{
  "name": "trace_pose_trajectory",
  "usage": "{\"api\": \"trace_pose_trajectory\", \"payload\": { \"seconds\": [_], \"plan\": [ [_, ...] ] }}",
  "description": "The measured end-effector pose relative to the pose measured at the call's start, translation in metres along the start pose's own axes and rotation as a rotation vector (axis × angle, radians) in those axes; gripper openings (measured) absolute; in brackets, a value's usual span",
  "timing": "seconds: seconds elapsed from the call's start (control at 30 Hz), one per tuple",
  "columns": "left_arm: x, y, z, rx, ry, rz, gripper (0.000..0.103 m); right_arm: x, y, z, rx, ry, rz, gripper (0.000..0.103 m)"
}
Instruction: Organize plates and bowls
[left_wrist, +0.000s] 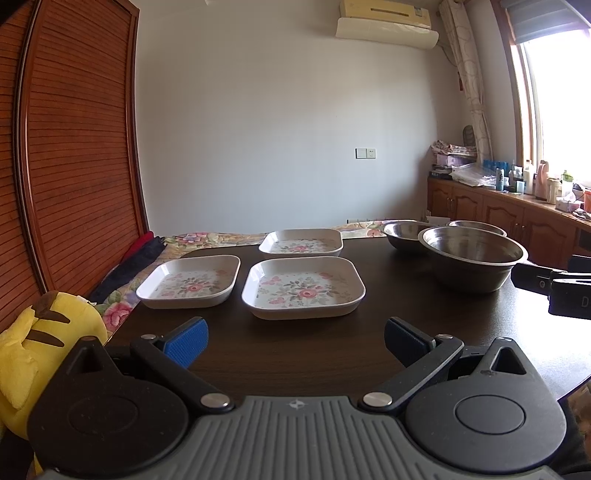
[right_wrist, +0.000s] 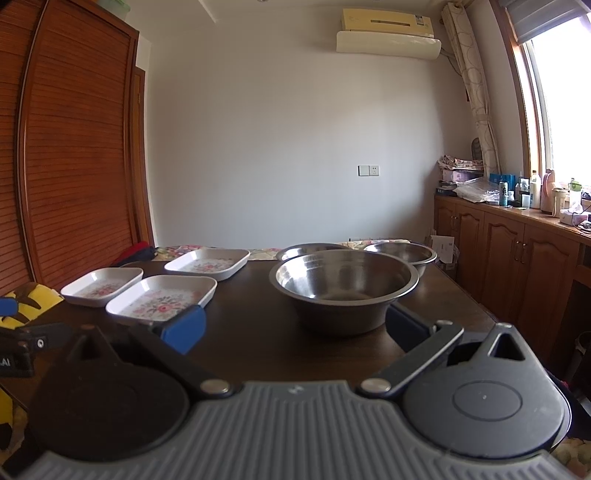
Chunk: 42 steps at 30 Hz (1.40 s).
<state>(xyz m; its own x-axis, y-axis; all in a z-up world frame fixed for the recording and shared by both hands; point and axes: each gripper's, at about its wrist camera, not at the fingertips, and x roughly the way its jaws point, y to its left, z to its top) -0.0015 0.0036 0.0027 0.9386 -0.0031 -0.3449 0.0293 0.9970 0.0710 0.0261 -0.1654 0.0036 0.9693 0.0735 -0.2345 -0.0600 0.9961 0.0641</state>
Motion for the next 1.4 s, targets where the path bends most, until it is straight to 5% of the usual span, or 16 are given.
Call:
{"api": "trace_pose_trajectory", "payload": {
  "seconds": [1.4],
  "plan": [
    [0.0016,-0.0007,-0.0008,0.01,0.002,0.002,0.103,-0.0008,-0.0023,0.0008,0.0,-0.001,-0.002,0.103]
  ]
}}
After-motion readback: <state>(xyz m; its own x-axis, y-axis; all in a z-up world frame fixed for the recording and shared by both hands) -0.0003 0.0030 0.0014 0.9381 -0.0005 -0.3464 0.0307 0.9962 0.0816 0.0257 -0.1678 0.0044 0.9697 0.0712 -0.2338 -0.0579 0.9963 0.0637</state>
